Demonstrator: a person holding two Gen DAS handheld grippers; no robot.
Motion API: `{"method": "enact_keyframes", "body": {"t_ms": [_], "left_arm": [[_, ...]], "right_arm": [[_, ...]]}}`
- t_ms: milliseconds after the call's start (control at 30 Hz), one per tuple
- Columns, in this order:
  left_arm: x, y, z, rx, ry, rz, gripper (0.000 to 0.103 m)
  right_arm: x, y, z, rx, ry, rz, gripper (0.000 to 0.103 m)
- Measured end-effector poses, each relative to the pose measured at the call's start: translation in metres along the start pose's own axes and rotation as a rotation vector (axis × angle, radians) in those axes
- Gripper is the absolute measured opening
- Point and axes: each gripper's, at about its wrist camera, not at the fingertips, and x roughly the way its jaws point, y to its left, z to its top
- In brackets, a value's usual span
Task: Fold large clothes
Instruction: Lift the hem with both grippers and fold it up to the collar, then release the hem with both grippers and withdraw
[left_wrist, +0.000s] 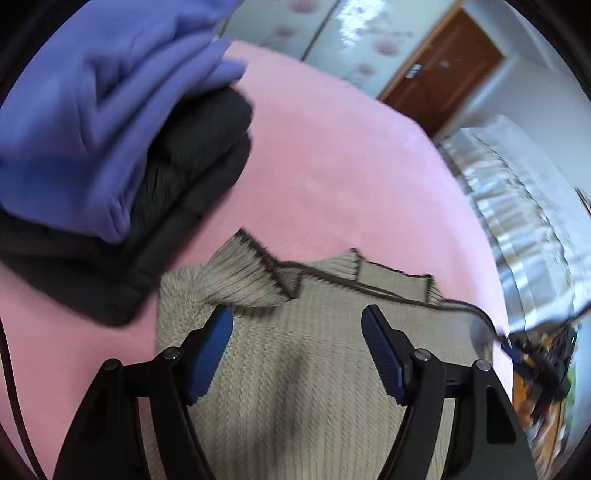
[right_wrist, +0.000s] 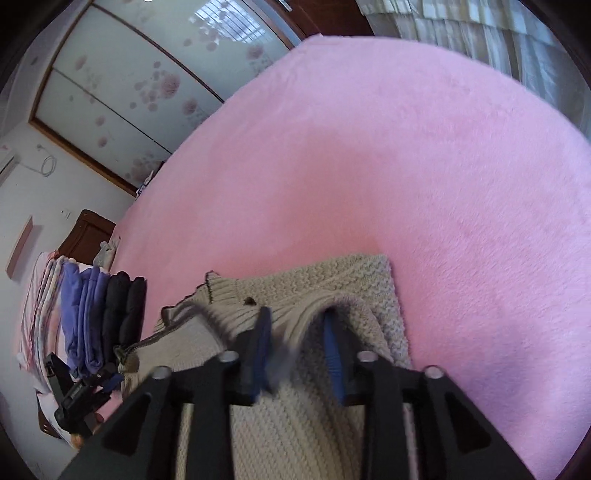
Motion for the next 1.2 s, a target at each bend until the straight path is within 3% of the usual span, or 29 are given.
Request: {"method": "enact_keyframes", "body": {"t_ms": [33,100,200,400,467,533,600,833,1033,1200], "left_arm": [[-0.007,-0.003,-0.001,0.026,-0.011,0.008,0.071],[-0.013,-0.008,-0.004,0.074,-0.029,0.062,0.071],[-0.006,-0.005,-0.008,0.134,-0.031,0.165,0.071],[0.023,0.016,-0.015,0.110,-0.003,0.269,0.071],[0.037,0.016,-0.012,0.120,-0.009,0.321,0.071],[0.050,0.012,-0.006,0.150,-0.015,0.374,0.070],[0.065,0.006,0.000,0.171,-0.011,0.427,0.067],[0.107,0.000,0.010,0.198,0.009,0.582,0.066],[0.104,-0.014,0.010,0.236,-0.022,0.627,0.066],[0.066,-0.042,0.000,0.259,-0.049,0.539,0.066]], "right_arm": [[-0.010,0.002,0.000,-0.012,-0.027,0.002,0.049],[-0.027,0.005,0.002,-0.035,-0.078,0.003,0.055],[-0.036,0.006,0.002,-0.085,-0.108,-0.063,0.055],[-0.008,0.004,-0.001,-0.158,-0.062,-0.185,0.055],[0.008,0.003,-0.002,-0.169,-0.045,-0.211,0.054],[0.022,0.005,-0.002,-0.181,-0.035,-0.233,0.043],[0.033,0.008,-0.002,-0.198,-0.024,-0.257,0.039],[0.063,0.005,0.011,-0.198,-0.016,-0.369,0.039],[0.068,0.012,0.011,-0.230,-0.027,-0.449,0.039],[0.038,0.024,0.002,-0.239,-0.054,-0.417,0.039]]}}
